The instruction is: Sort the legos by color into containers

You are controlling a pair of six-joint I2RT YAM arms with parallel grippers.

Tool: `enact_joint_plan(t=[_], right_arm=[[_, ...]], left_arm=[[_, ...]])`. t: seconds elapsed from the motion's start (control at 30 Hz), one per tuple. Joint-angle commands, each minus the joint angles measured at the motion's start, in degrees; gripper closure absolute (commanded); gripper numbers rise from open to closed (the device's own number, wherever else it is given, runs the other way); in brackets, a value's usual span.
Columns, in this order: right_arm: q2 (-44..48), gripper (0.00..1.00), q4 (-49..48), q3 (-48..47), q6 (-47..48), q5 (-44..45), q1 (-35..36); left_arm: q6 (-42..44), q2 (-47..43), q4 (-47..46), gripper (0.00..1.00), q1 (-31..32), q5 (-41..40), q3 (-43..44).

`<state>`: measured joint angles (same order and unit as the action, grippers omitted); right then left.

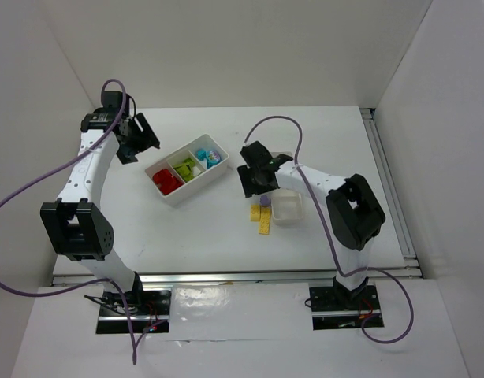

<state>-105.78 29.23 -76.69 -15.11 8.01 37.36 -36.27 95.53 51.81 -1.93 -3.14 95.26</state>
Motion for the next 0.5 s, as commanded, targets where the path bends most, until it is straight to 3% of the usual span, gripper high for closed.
enact_joint_plan(t=[0.0,0.2,0.47], right_arm=[[0.5,0.37,2.6,0.7,-1.4,3.9,-0.8],[0.5,0.29,3.7,1.4,-2.6,5.5,-1.3],[0.0,0.31,2.6,4.3,-2.6,5.5,-1.3]], left_arm=[[-0.3,0.3,-1.0,0.15,0.1,-0.6,1.9],[-0.3,0.8,-1.0,0.15,0.1,-0.6,2.5],[-0.3,0.8,-1.0,0.15,0.6,-0.6,2.5]])
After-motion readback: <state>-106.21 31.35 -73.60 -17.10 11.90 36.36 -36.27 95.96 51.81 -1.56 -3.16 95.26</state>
